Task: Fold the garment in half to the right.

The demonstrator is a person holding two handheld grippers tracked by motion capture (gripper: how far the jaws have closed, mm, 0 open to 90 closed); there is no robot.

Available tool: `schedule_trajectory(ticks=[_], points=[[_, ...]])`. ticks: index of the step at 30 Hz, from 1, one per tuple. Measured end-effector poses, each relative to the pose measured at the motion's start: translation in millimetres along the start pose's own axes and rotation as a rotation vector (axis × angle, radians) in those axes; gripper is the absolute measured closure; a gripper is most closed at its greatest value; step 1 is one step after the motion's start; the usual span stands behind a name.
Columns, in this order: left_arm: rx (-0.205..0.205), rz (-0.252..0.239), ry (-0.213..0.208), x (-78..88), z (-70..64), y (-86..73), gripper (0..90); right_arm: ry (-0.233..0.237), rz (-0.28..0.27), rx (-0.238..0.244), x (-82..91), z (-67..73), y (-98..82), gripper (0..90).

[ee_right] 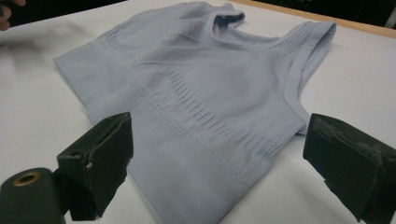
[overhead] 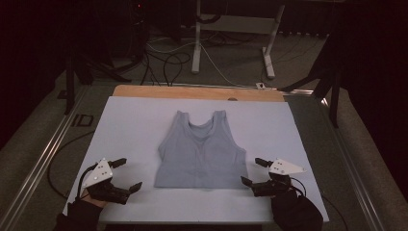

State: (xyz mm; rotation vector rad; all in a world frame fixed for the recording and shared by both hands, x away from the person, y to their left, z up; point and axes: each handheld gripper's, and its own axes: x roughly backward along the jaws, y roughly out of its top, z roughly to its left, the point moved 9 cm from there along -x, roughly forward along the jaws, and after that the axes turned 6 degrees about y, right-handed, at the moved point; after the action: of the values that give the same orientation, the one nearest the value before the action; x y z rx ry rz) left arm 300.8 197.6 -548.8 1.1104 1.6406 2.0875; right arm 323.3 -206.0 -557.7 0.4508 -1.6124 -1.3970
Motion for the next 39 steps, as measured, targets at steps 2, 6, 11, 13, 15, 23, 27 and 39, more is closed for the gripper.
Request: schedule_trajectory(ticks=[2, 6, 11, 13, 15, 23, 27, 39], points=[[-0.002, 0.001, -0.002, 0.0, -0.2, -0.1, 0.3, 0.004, 0.005, -0.002, -0.1, 0.4, -0.1, 8.5], [-0.012, 0.015, -0.001, -1.0, -1.2, -1.6, 0.3, 0.005, 0.024, 0.002, -1.0, 1.2, -1.1, 8.5], [-0.013, 0.017, 0.011, -0.1, 0.5, -0.7, 0.3, -0.008, 0.027, 0.013, -1.7, 2.5, -1.6, 8.5], [-0.017, 0.020, 0.013, 0.3, 0.7, -0.2, 0.3, -0.006, 0.035, 0.020, -1.8, 2.9, -1.6, 8.5], [-0.014, 0.018, 0.015, 0.5, 1.6, 1.0, 0.3, -0.011, 0.031, 0.022, -1.9, 3.4, -1.0, 8.5], [-0.025, 0.034, 0.005, -0.4, -2.0, 1.8, 0.3, 0.001, 0.041, 0.014, -4.4, 5.8, -0.2, 8.5], [-0.026, 0.033, -0.005, -2.0, -5.2, 3.8, 0.3, 0.009, 0.043, -0.005, -5.1, 6.6, 1.5, 8.5], [-0.039, 0.024, -0.037, -3.9, -16.3, 16.6, 0.3, -0.012, 0.029, -0.002, -0.3, 9.8, 24.1, 8.5]])
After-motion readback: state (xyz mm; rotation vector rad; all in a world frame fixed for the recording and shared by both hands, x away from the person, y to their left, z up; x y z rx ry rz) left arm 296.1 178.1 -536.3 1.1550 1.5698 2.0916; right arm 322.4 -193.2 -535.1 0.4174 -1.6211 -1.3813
